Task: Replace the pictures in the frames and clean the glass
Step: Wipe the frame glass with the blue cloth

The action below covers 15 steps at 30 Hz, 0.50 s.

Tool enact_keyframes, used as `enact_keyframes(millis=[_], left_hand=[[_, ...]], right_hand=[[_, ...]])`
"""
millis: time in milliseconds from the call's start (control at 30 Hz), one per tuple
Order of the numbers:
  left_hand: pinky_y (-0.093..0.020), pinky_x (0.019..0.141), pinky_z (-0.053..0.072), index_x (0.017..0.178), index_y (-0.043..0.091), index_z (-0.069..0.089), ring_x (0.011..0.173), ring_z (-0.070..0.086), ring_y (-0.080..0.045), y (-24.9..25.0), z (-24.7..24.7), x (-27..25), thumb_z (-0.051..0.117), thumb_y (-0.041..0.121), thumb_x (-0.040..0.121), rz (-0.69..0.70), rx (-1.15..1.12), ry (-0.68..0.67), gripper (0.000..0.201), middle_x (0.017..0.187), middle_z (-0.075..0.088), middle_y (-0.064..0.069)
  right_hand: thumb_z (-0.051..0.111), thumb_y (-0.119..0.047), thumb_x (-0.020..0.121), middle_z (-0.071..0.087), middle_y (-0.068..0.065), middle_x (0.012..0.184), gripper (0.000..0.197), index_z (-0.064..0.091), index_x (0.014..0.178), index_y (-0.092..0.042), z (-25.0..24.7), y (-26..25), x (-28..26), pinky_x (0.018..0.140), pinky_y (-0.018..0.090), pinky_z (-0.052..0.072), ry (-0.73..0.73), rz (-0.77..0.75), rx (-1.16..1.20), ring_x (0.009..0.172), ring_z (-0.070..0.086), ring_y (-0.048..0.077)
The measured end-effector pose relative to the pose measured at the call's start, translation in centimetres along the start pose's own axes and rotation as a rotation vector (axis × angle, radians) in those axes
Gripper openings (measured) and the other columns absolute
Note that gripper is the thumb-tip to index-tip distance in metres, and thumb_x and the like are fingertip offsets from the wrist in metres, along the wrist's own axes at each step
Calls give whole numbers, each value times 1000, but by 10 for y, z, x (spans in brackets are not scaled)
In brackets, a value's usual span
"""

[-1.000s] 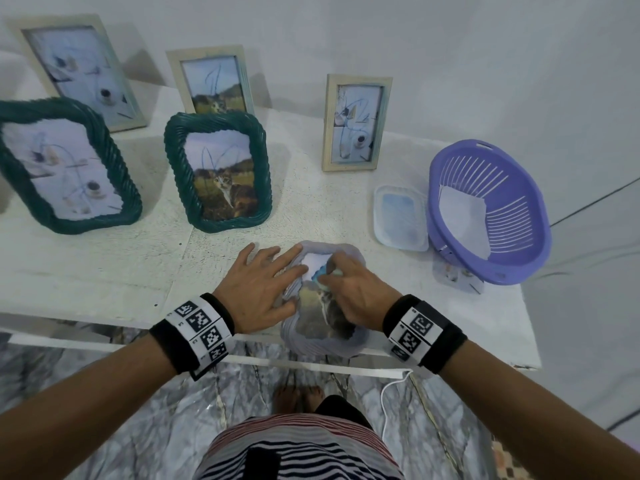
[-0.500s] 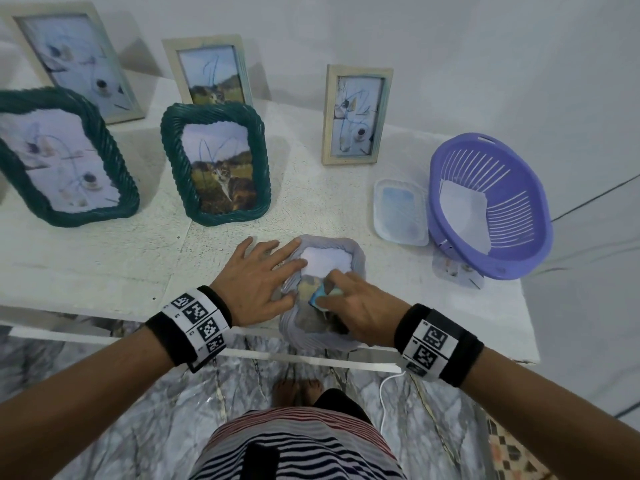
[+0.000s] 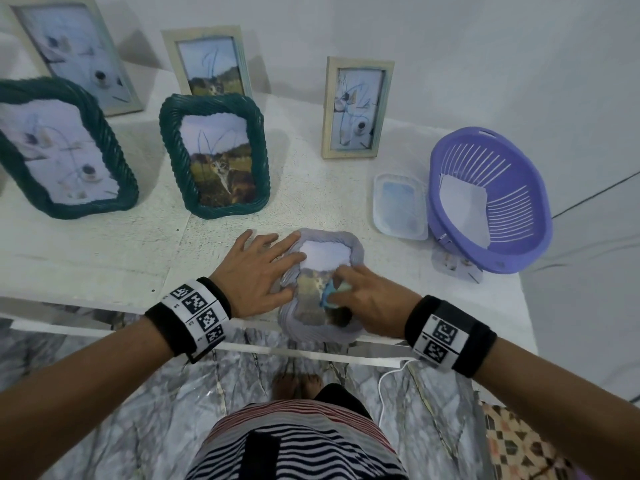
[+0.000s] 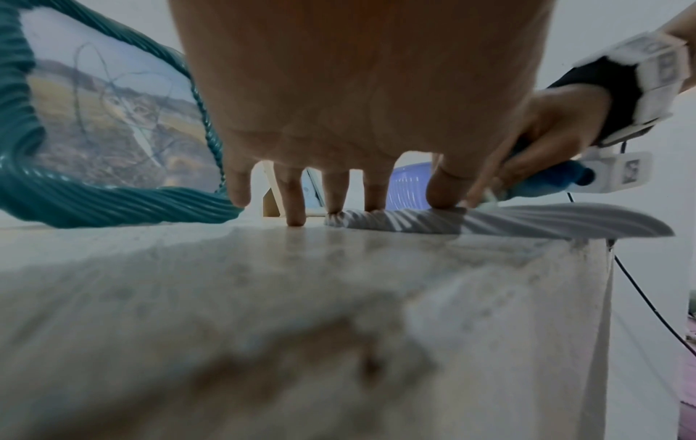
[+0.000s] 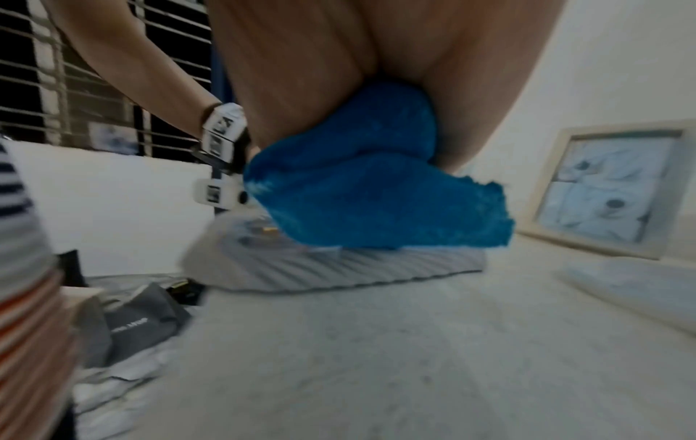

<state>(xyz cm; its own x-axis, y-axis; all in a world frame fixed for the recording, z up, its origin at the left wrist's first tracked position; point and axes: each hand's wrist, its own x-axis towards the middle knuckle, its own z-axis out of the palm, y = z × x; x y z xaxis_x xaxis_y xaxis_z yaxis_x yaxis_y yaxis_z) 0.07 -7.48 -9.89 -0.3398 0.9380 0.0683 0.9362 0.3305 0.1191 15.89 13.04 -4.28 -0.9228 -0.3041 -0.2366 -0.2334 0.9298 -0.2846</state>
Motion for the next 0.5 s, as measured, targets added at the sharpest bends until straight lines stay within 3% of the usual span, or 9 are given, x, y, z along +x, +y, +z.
enact_keyframes(millis=[133,300,400,500], left_hand=[[-61,103,39,132,25,60,123,56,-35,0,0,0,39,59,86,11,4,2,61,153,42,-2],[-61,104,37,133,27,59,125,55,-34,-1,0,0,40,60,86,8,2,-1,61,154,40,-1],[-62,103,37,132,26,60,124,56,-34,-1,-1,0,39,59,86,10,-4,2,61,154,41,-2],[-62,103,38,132,25,60,124,56,-35,0,-2,0,39,58,86,8,3,0,60,153,42,-2]], right_hand=[[67,1,77,53,18,110,32,68,108,-7,-3,9,22,68,44,54,106,114,-49,91,53,36],[64,-9,82,49,17,113,31,66,113,-9,10,-18,27,71,44,49,51,28,32,84,49,31],[69,-14,82,50,16,113,32,67,113,-11,5,-8,16,70,40,49,20,-45,1,84,50,32],[74,-2,72,54,17,108,37,70,108,-8,-1,8,24,64,41,52,106,47,-51,86,54,35]])
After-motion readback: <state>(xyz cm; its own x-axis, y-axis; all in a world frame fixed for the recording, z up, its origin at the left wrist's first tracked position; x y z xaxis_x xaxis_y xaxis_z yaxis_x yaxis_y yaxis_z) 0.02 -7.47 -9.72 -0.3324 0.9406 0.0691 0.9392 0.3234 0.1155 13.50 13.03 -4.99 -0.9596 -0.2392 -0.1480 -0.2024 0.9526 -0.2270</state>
